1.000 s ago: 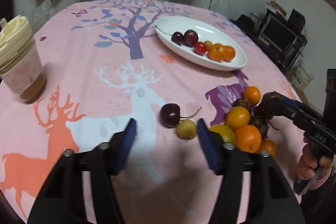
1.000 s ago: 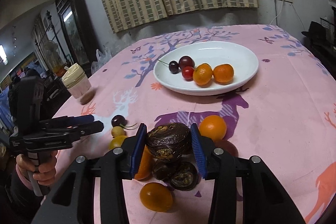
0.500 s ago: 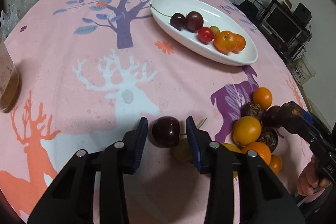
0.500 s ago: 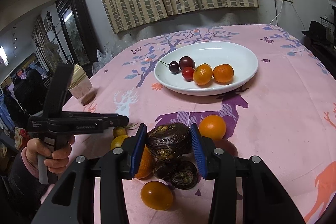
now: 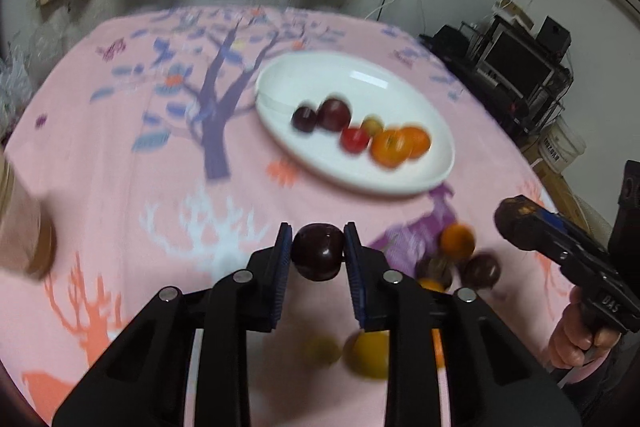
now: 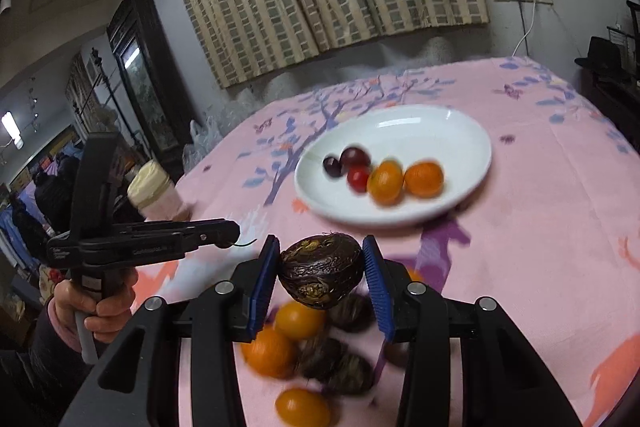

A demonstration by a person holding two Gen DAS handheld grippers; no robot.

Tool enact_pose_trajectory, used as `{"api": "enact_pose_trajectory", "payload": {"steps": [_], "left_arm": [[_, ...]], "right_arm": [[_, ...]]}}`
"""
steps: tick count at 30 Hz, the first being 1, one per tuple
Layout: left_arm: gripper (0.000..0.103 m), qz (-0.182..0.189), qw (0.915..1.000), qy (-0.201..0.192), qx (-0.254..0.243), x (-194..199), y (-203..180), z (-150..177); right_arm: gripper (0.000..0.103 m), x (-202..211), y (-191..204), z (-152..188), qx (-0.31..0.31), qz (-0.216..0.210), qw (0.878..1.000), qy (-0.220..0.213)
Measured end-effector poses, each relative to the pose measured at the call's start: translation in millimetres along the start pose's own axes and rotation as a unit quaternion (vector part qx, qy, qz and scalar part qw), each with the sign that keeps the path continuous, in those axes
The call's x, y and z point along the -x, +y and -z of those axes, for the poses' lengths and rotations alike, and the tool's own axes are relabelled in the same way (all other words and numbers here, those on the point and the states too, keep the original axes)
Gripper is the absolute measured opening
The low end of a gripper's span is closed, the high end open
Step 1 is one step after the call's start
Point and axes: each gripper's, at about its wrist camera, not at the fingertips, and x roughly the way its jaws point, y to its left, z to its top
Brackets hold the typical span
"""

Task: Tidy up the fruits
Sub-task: 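Place the brown fruit on the plate with the right tool while the left tool places the cherry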

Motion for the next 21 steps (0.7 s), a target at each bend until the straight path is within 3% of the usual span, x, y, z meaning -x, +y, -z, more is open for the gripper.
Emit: {"api": "enact_pose_trajectory", "payload": {"steps": [3, 7, 12, 15, 16, 17, 19, 21], "left_arm": [[0.026, 0.008, 0.9997, -0.019, -0.014, -16.2, -15.7, -39.4], [0.026, 0.001, 0.9996, -0.014, -0.024, -58.8, -29.6, -77.2], [0.026, -0.025, 0.9993, 0.012, -0.026, -104.3, -30.8, -90.9], [0.028, -0.045, 0.9985, 0.011, -0.030, -107.7, -30.3, -89.3], [0.045, -0.052, 0.9982, 0.008, -0.031, -105.7, -30.5, -87.6], [0.066, -0.060, 0.9978, 0.003, -0.030, -100.0, -31.4, -85.3], [0.084, -0.069, 0.9968, -0.026, -0.031, -79.2, -34.3, -78.8], [0.090, -0.077, 0.9947, -0.053, -0.042, -54.3, -37.0, -70.1]], "right_arm": [[0.043, -19.6, -17.1, -35.0, -0.021, 0.013, 1.000, -0.015], [0.043, -61.0, -49.1, -65.8, -0.045, 0.065, 0.997, -0.009], [0.043, -101.9, -79.5, -72.7, -0.061, 0.100, 0.993, 0.026], [0.044, -108.2, -81.8, -70.6, -0.053, 0.103, 0.993, 0.040], [0.047, -106.5, -79.6, -70.5, -0.046, 0.107, 0.993, 0.038], [0.057, -102.6, -76.1, -70.5, -0.039, 0.112, 0.992, 0.034], [0.069, -92.1, -67.7, -70.6, -0.027, 0.125, 0.992, 0.021], [0.083, -74.1, -53.6, -71.9, -0.007, 0.136, 0.991, 0.004]]}}
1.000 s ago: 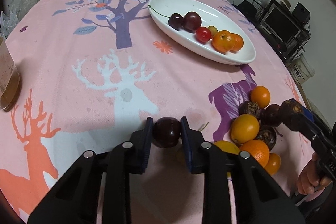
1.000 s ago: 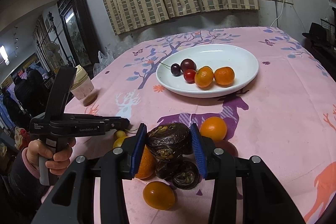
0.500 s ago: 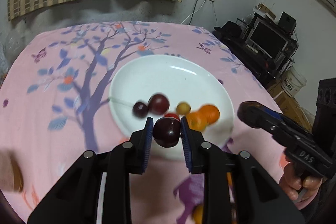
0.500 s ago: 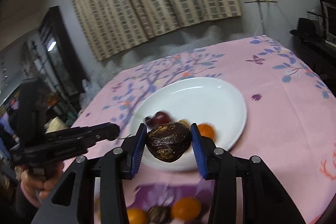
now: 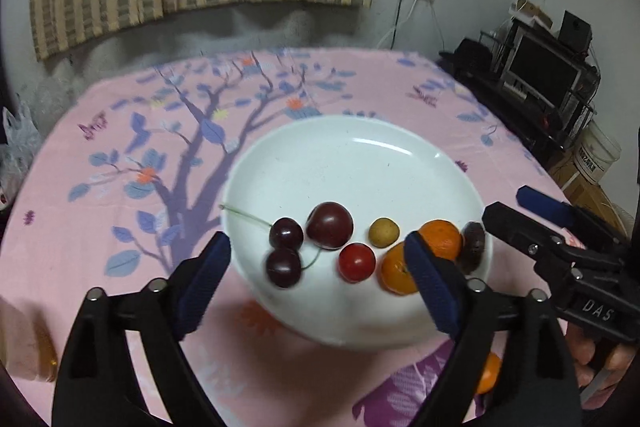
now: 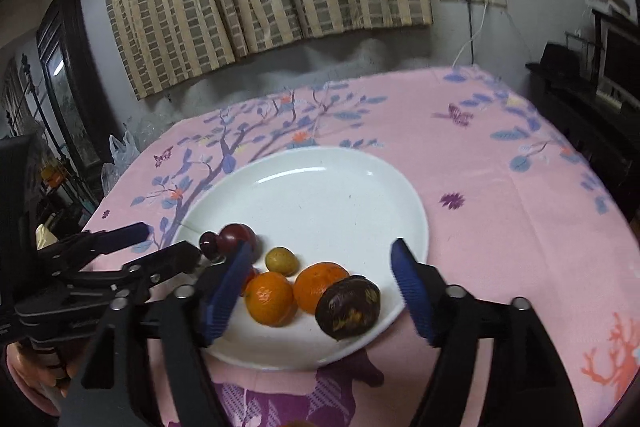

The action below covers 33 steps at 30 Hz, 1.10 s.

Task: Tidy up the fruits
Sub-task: 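Place the brown fruit on the plate with the right tool while the left tool places the cherry, then grasp an orange with the right tool while the left tool grasps a yellow-green fruit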

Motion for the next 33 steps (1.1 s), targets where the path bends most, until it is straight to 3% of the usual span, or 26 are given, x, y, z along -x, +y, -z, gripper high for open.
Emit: {"api": "enact_pose_trajectory", "payload": {"steps": [4, 5, 9, 11, 14, 18, 20, 21, 24, 29, 33], "left_arm": [[0.095, -0.011, 0.9989, -0.043, -0.016, 54.3, 2.8, 20.2], [0.097, -0.015, 0.9981, -0.059, -0.014, 71.2, 5.0, 29.8], [0.098, -0.032, 0.9938, -0.104, 0.022, 122.8, 17.4, 71.3], [0.098, -0.005, 0.9965, -0.080, 0.023, 136.4, 21.6, 94.8], [0.098, 0.012, 0.9996, -0.009, 0.022, 135.5, 24.4, 129.2], [0.098, 0.016, 0.9993, 0.017, 0.030, 126.2, 26.5, 176.9], [0.098, 0.010, 0.9987, 0.043, 0.027, 118.0, 25.2, 191.5], [0.098, 0.007, 0.9988, 0.044, 0.023, 119.8, 24.7, 193.3], [0.098, 0.022, 0.9995, -0.001, 0.024, 134.1, 25.1, 195.8], [0.098, 0.027, 0.9991, 0.006, 0.032, 131.9, 28.7, 195.8], [0.098, 0.036, 0.9982, -0.001, 0.048, 134.1, 33.9, 194.8]], "right_arm": [[0.092, 49.0, 18.1, 7.0, 0.023, -0.008, 0.999, -0.049], [0.099, 60.0, 20.5, 11.1, 0.022, -0.018, 0.998, -0.057], [0.099, 102.9, 33.9, 47.4, 0.038, -0.096, 0.994, -0.043], [0.099, 121.8, 39.4, 73.3, 0.038, -0.102, 0.993, -0.035], [0.099, 138.3, 46.4, 107.0, 0.032, -0.100, 0.994, -0.014], [0.099, 146.1, 53.4, 145.8, 0.033, -0.097, 0.995, 0.016], [0.099, 140.4, 57.9, 156.7, 0.040, -0.070, 0.996, 0.036], [0.099, 137.2, 61.4, 160.9, 0.046, -0.062, 0.996, 0.051], [0.099, 127.6, 69.6, 167.4, 0.061, -0.056, 0.994, 0.072], [0.098, 116.9, 81.6, 171.0, 0.093, -0.029, 0.992, 0.080], [0.087, 105.4, 89.1, 170.1, 0.114, -0.012, 0.989, 0.096]]}}
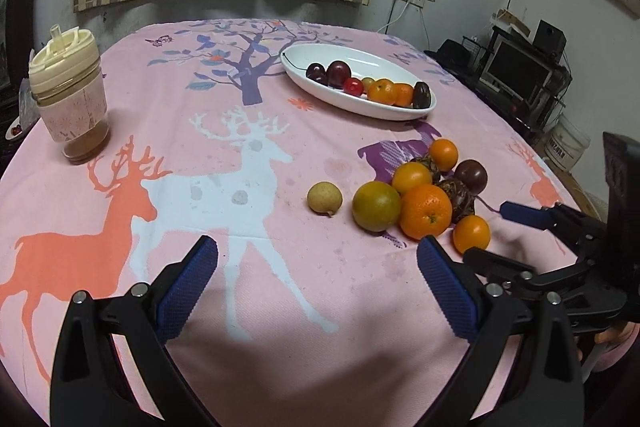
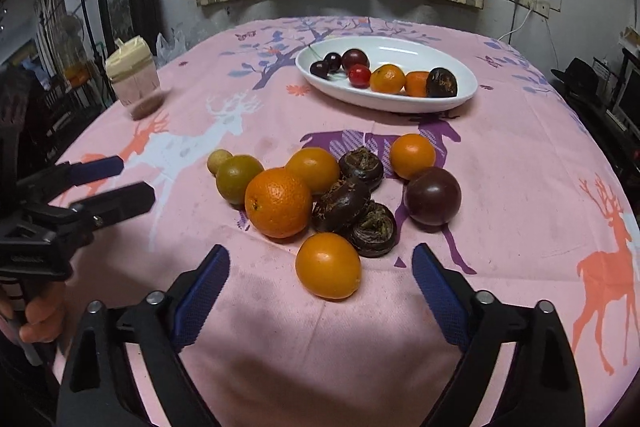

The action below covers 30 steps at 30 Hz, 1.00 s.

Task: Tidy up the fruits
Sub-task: 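Grasp an orange with the right tool while the left tool grasps a yellow-green fruit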

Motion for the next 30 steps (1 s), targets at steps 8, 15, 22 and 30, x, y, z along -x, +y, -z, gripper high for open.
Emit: {"api": "enact_pose_trajectory", "payload": {"steps": [8, 15, 22, 30], "left_arm": [[0.098, 0.007, 1.0000, 0.003, -0.004, -0.7, -2.1, -0.9], [0.097, 0.042, 0.9932, 0.006, -0.108, -5.8, -31.1, -6.1], [0.056, 0.073, 0.9650, 0.033, -0.250, -33.1, -55.2, -28.6], [0.056, 0.098, 0.9245, 0.070, -0.362, -59.9, -62.0, -32.2]], "right_arm": [[0.048, -15.5, -3.0, 0.8, -0.009, 0.016, 0.999, 0.042], [0.037, -15.6, -28.3, 10.8, -0.085, -0.051, 0.994, 0.040], [0.037, -11.7, -37.5, 15.7, -0.117, -0.080, 0.989, 0.029], [0.037, -12.6, -44.1, 16.5, -0.135, -0.101, 0.985, 0.027]]}}
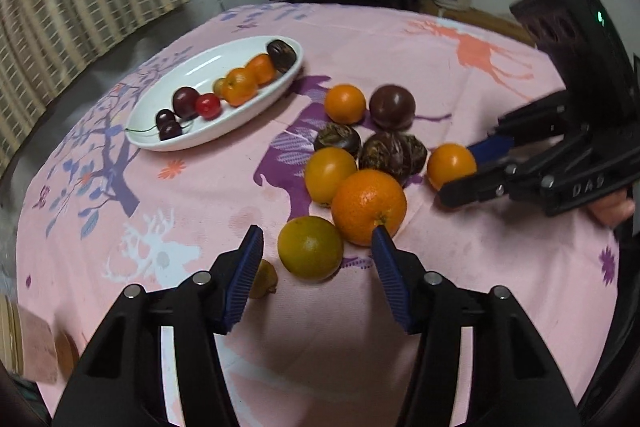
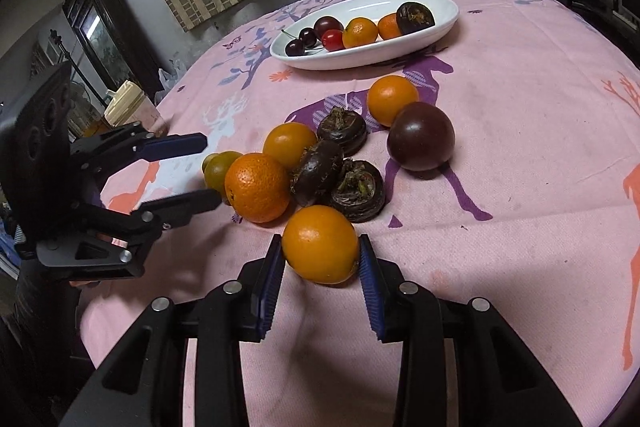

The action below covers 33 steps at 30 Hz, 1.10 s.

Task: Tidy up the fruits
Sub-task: 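Grasp an orange with the right tool while the left tool grasps a yellow-green fruit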

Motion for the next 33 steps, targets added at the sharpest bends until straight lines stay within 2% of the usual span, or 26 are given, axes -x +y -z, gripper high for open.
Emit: {"api": "enact_pose_trajectory", "payload": {"steps": [3, 6, 9, 11, 18, 22, 26, 28, 30, 33], "left_arm": [[0.055, 0.016, 0.9997, 0.008, -0.015, -7.2, 2.4, 4.0], [0.050, 0.043, 0.9990, 0.008, -0.010, -8.9, 9.7, 6.1], [0.043, 0.036, 0.9992, 0.010, -0.016, -11.9, 14.4, 10.5], [0.038, 0.046, 0.9989, 0.007, -0.001, -11.6, 19.6, 9.0], [0.036, 0.040, 0.9989, 0.001, 0.025, -8.7, 20.1, 7.8], [0.036, 0.036, 0.9971, -0.031, 0.059, 11.3, 26.0, 5.1], [0.036, 0.033, 0.9887, -0.083, 0.121, 31.4, 49.0, -18.8], [0.036, 0.022, 0.9822, -0.102, 0.156, 30.5, 65.1, -35.6], [0.036, 0.019, 0.9737, -0.108, 0.200, 16.6, 87.6, -56.0], [0.036, 0.013, 0.9653, -0.096, 0.243, -13.2, 112.6, -78.8]], "right_arm": [[0.037, -0.1, -1.3, 0.0, -0.003, -0.004, 1.000, 0.000], [0.037, -0.4, -0.8, -0.2, -0.002, -0.005, 1.000, 0.001], [0.037, -0.2, -1.5, -0.2, -0.003, -0.005, 1.000, 0.001], [0.037, -0.2, -1.3, 0.0, -0.003, -0.005, 1.000, 0.001], [0.037, 3.2, -0.7, 0.3, 0.002, -0.009, 1.000, -0.006], [0.037, 15.8, 7.7, -3.3, 0.029, -0.012, 0.999, -0.036], [0.037, 31.7, 12.2, -34.7, 0.039, -0.029, 0.996, -0.074], [0.037, 34.0, 11.5, -65.7, 0.042, -0.017, 0.993, -0.108], [0.037, 27.1, 8.8, -93.2, 0.042, 0.004, 0.991, -0.130], [0.037, 0.1, -3.9, -139.2, 0.026, 0.028, 0.990, -0.135]]}}
